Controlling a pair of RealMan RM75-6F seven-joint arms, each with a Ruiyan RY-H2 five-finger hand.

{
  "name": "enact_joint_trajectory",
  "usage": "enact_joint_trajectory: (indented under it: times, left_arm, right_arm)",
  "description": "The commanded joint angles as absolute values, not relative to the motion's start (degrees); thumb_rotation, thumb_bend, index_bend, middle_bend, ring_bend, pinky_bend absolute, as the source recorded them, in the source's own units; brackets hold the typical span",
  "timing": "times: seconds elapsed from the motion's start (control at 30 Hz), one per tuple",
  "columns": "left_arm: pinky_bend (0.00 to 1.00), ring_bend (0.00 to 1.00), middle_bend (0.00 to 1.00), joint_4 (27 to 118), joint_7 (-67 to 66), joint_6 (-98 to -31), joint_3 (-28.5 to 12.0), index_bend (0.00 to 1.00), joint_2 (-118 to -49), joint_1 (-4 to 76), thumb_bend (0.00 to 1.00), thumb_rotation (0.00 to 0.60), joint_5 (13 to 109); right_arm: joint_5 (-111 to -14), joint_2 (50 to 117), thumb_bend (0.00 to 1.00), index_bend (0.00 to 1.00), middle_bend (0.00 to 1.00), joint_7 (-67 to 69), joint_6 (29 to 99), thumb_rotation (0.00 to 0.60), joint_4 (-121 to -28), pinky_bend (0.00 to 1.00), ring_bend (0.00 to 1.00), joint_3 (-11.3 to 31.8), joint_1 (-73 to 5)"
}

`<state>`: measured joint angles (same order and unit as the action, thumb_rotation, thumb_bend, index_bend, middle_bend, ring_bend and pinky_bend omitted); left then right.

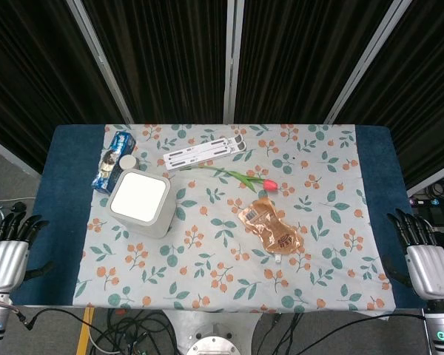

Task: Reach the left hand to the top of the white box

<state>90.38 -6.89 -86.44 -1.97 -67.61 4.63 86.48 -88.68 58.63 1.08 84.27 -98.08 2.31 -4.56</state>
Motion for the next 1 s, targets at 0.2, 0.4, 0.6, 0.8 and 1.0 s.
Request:
enact_joint_trajectory:
  times: [0.2, 0.4, 0.6, 0.8, 1.0]
  left_arm:
    - [0.03, 0.05, 0.16, 90.4, -6.4, -86.9, -1.9, 0.23, -67.4, 4.5, 0.09, 0.6, 87.0]
    - [0.03, 0.05, 0.16, 90.6, -4.2, -85.2, -2.4, 0.23, -66.0, 6.8, 0.09, 0.6, 89.2]
    - [0.03, 0.05, 0.16, 92.4, 3.8, -80.5, -3.2, 0.23, -62.9, 13.3, 0.09, 0.579, 95.3]
    - [0.03, 0.05, 0.18, 94.8, 10.5, -76.1, -3.7, 0.23, -61.4, 20.6, 0.05, 0.381, 101.9]
    - [0.03, 0.05, 0.18, 96.1, 10.3, -72.8, -4.9, 0.23, -62.6, 25.7, 0.04, 0.357, 103.9]
  right_arm:
    - [-89.1, 58.4, 0.32, 0.0, 0.0, 0.8, 84.5, 0.6, -98.3, 0.0, 0.0, 2.3, -4.6]
    - [-89.8, 57.2, 0.32, 0.0, 0.0, -0.7, 86.0, 0.6, -99.2, 0.0, 0.0, 2.9, -4.5]
    - [-91.4, 54.7, 0.32, 0.0, 0.0, -2.8, 87.8, 0.6, -102.0, 0.0, 0.0, 3.5, -4.4]
    - [-92.0, 53.2, 0.32, 0.0, 0.0, -4.5, 88.0, 0.6, -104.0, 0.0, 0.0, 3.8, -4.6]
    - [-92.3, 52.8, 0.32, 0.0, 0.0, -5.3, 87.9, 0.6, -104.8, 0.0, 0.0, 3.6, -4.5]
